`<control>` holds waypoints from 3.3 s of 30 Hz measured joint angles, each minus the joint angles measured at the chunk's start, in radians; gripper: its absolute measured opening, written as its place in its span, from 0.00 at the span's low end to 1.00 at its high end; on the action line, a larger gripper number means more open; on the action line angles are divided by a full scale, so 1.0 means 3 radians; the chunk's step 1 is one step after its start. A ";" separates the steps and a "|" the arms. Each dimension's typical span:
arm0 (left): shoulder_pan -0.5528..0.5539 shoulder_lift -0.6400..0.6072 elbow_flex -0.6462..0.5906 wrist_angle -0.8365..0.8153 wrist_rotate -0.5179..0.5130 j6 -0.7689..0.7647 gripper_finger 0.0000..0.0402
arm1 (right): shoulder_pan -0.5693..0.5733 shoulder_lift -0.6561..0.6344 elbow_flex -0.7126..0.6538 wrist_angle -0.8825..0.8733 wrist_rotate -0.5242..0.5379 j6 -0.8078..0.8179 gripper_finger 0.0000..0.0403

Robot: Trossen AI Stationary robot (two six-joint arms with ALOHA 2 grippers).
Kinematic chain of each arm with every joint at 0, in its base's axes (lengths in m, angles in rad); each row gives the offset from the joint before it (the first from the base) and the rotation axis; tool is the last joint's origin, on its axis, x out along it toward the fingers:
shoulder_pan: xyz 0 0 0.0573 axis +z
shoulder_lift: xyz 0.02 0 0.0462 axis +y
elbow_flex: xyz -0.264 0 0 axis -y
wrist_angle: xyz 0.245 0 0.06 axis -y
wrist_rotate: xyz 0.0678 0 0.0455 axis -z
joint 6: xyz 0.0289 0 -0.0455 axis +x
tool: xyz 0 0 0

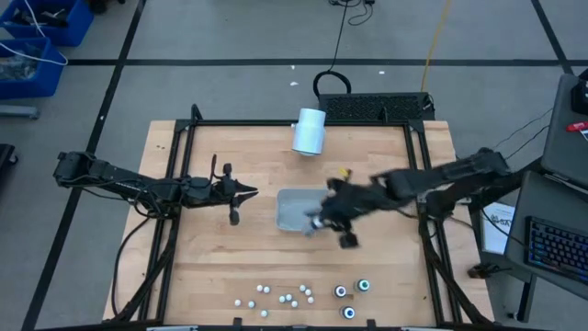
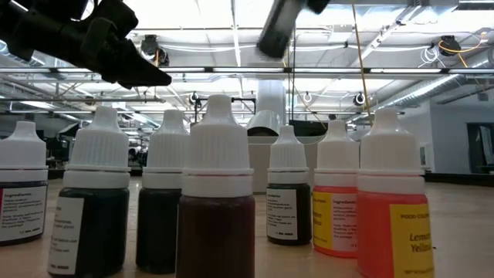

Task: Pick & Place food coloring
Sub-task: Put the large black food coloring bottle into the gray bin, then put the large violet food coloring bottle into the gray bin

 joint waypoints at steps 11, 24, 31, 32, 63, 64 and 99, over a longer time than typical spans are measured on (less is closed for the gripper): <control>0.0000 0.0000 0.0000 -0.0042 0.0000 0.0164 0.12 | -0.0586 0.0946 0.0483 -0.0116 0.0189 -0.0341 0.25; 0.0000 0.0000 0.0000 -0.0007 0.0000 0.0222 0.12 | -0.0669 0.1351 0.0523 0.0168 0.0179 -0.0446 0.25; 0.0000 -0.0001 0.0000 0.0003 -0.0001 0.0187 0.12 | -0.0705 0.1571 0.0522 0.0251 0.0179 -0.0481 0.25; 0.0000 -0.0001 0.0000 0.0003 -0.0001 0.0185 0.12 | -0.0711 0.1606 0.0522 0.0253 0.0179 -0.0483 0.25; 0.0004 -0.0001 0.0000 0.0047 -0.0001 0.0175 0.12 | -0.0540 0.1266 0.0516 0.0442 0.0437 -0.0546 0.70; 0.0004 -0.0001 0.0000 0.0057 0.0000 0.0175 0.12 | -0.0511 0.1204 0.0516 0.0440 0.0475 -0.0543 0.70; -0.0218 -0.0001 0.0000 -0.0052 0.0188 -0.0286 0.12 | 0.1158 -0.2441 -0.3461 0.2803 0.1827 -0.0732 0.01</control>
